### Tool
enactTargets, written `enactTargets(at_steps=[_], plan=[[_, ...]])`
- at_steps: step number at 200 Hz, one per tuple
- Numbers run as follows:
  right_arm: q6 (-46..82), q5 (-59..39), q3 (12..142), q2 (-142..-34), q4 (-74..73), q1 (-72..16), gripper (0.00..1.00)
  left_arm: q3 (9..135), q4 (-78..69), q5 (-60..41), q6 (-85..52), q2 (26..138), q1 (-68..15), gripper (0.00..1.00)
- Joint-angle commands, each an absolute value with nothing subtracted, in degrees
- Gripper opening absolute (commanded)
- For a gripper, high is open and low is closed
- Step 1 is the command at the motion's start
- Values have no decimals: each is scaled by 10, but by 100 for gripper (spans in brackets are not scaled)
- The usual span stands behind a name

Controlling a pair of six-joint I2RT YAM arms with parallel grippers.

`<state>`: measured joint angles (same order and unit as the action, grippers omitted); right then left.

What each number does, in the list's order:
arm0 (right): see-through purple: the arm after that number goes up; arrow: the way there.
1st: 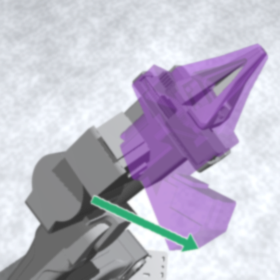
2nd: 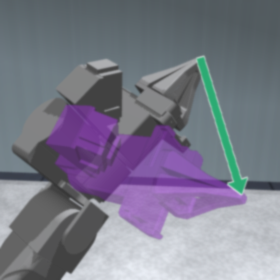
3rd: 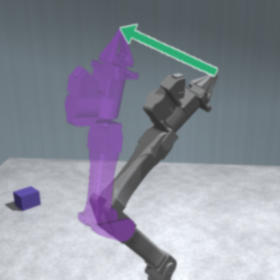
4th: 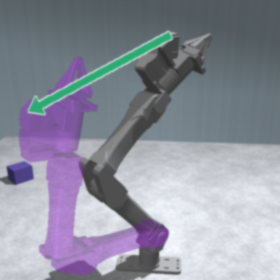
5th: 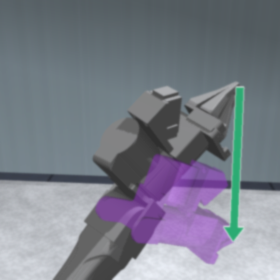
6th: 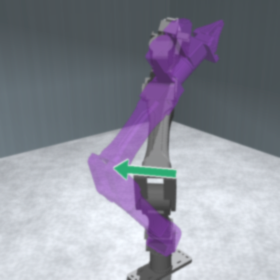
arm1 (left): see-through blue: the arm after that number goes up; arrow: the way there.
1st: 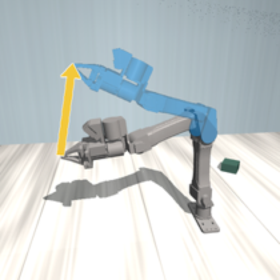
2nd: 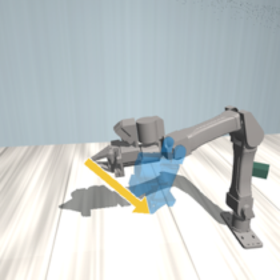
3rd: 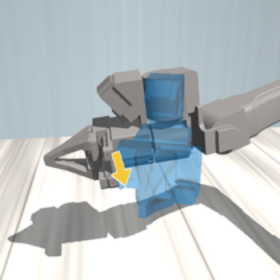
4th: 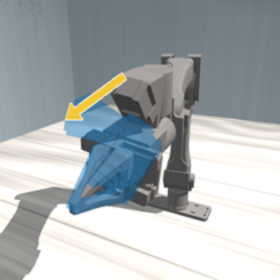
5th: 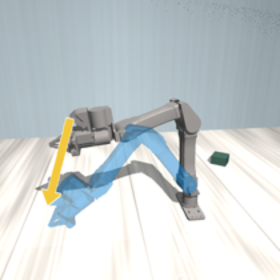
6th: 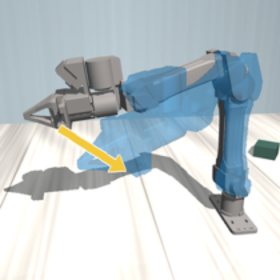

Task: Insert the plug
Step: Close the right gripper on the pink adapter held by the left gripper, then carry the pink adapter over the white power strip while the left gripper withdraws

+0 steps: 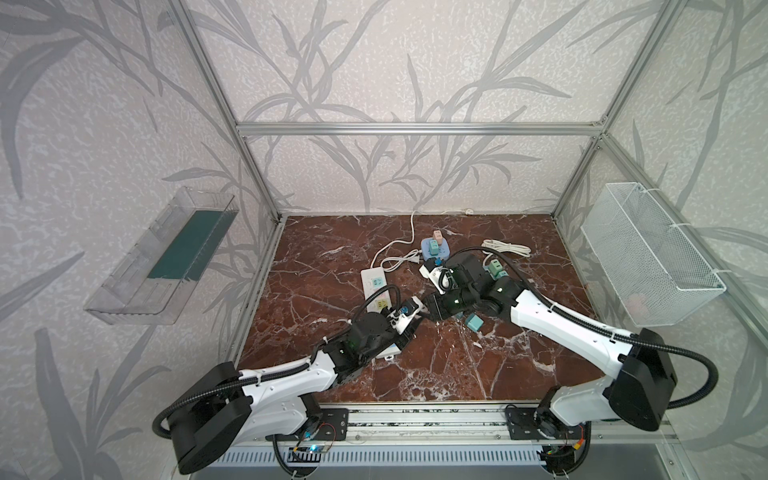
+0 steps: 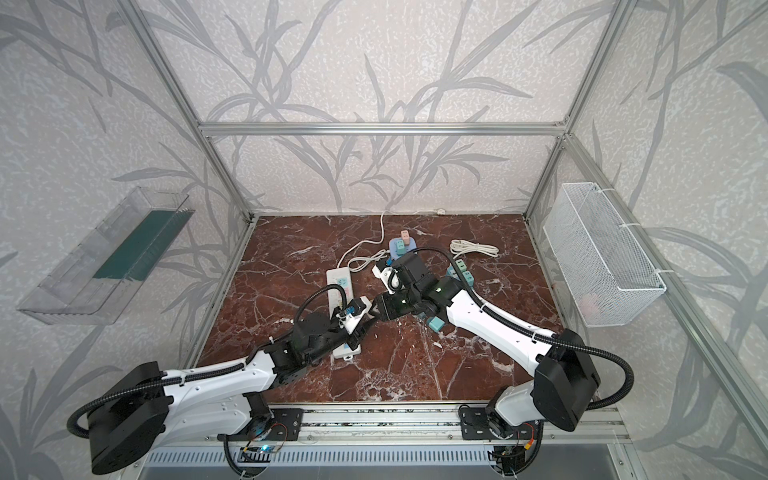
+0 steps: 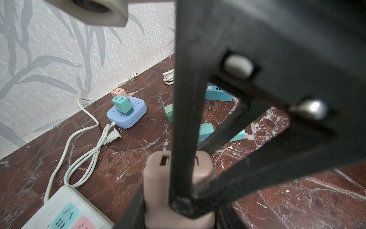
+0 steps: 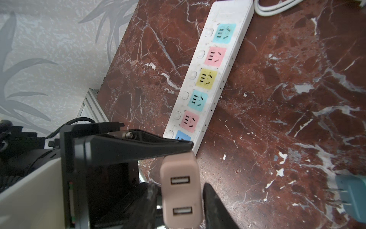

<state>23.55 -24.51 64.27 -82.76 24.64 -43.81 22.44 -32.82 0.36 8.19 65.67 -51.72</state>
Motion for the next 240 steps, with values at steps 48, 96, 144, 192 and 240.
enactTargets(at_steps=[48, 96, 144, 192, 240], plan=[[240, -265, 650, -820, 231, -436, 18, 231, -370, 3, 96, 672, -520, 17], [252, -256, 649, -809, 206, -436, 6, 205, -418, 46, 53, 666, -520, 49], [210, -107, 730, -855, 245, -462, 4, 227, -164, 233, -213, 529, -519, 56], [216, 52, 828, -974, 230, -519, 0, 266, 192, 342, -429, 320, -465, 62], [248, 124, 957, -1127, 237, -546, 0, 341, 314, 162, -433, 308, -319, 66]])
